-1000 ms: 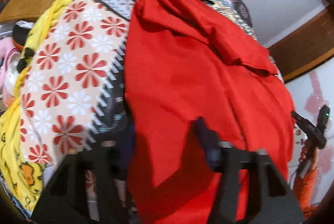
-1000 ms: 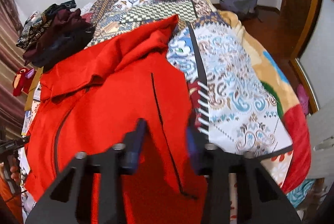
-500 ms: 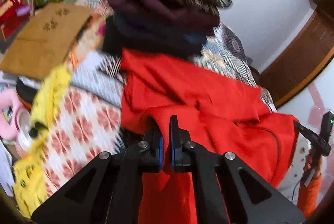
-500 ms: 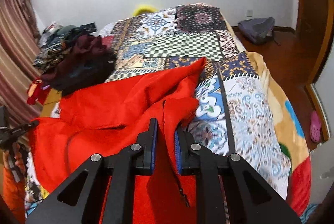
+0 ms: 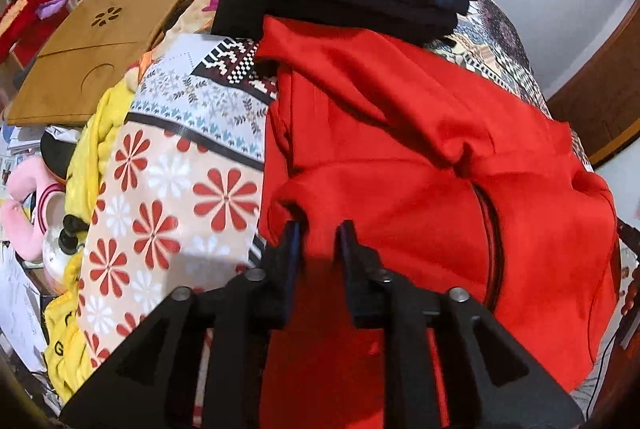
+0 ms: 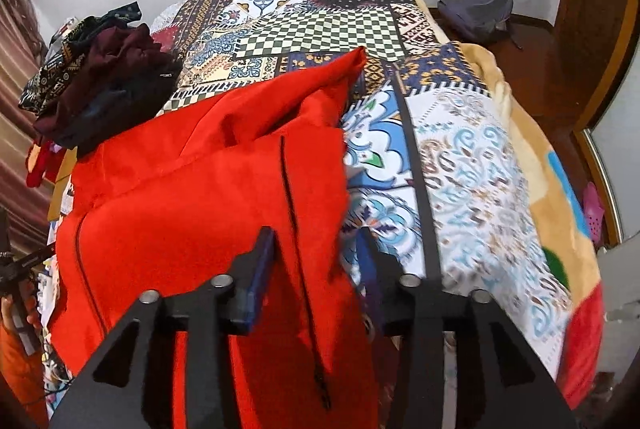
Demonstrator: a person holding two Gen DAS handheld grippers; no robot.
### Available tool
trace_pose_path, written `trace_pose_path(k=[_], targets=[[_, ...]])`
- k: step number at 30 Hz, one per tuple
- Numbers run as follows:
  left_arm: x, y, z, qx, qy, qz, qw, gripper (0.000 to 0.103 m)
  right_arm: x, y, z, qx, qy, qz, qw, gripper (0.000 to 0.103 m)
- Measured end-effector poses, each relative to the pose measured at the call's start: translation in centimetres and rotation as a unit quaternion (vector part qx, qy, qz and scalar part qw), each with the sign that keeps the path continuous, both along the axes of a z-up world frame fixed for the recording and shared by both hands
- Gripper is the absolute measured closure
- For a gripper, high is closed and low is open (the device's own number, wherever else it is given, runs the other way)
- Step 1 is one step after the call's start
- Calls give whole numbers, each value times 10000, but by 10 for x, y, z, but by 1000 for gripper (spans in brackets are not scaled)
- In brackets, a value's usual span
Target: Fold large clothes
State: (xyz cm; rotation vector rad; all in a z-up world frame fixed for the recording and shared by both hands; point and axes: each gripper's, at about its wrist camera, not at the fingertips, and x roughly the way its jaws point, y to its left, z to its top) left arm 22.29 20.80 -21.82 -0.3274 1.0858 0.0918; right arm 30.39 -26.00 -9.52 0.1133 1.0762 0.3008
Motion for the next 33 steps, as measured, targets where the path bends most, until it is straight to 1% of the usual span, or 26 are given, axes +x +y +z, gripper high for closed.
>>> trace_pose_path(k=[1,2,3,5,7,11,14,17,19,21,22,23,24,25,26,27,28,30,33], targets=[[-4,-1,2,30,-6,-11,10000,66,-3,-3,1,2,-11,-5,10000,60],[-9,-1,5,77,-36,-21,10000,55,-8,-5,2,-4,-2,-3,10000,59],[-16,-1,7,113,-76,-32,9999,49,-9,-7,2,-5,22,2,10000,59],[-27,-1,10,97,-74,-60,9999,48,-19,-11,1,16,73,16,10000,59],[-39,1,8,-37,-7,-89,10000,48,-27,-12,0,5,92,39,9999,58],[-63,-3,0,-269,131,-114,9995,48,-46,-12,0,-42,31,121,9999,52],[-78,-6,-7,-324,232,-86,9992,48,-59,-11,-1,-113,-9,169,9998,52],[-92,-6,-13,-516,229,-70,9984,48,-68,-10,-5,-164,-20,182,9997,51],[-102,-9,-12,-522,126,-85,9985,48,-73,-10,-6,-155,-75,158,9997,49],[-108,-11,-11,-558,56,-92,9984,48,-76,-10,-6,-138,-143,24,9998,52],[-110,-12,-11,-625,26,-100,9980,48,-78,-11,-7,-92,-166,-136,9997,57],[-112,-13,-11,-734,-38,-129,9972,50,-79,-11,-7,-127,-181,-228,9995,66],[-114,-15,-10,-866,-115,-174,9960,62,-80,-10,-6,-219,-216,-259,9992,71],[-115,-16,-9,-994,-160,-250,9946,71,-81,-9,-4,-249,-262,-220,9991,80],[-115,-19,-8,-1175,-199,-377,9922,90,-82,-8,-1,-161,-273,-148,9994,91],[-115,-22,-7,-1267,-224,-456,9906,96,-80,-8,1,-8,-214,-62,9998,91],[-113,-25,-4,-1256,-264,-514,9904,96,-79,-7,3,108,-169,-17,9998,91],[-109,-32,3,-1125,-329,-599,9913,98,-75,-2,11,123,-253,116,9995,92],[-99,-36,24,-1078,-567,-645,9905,99,-65,3,26,310,-387,258,9984,92]])
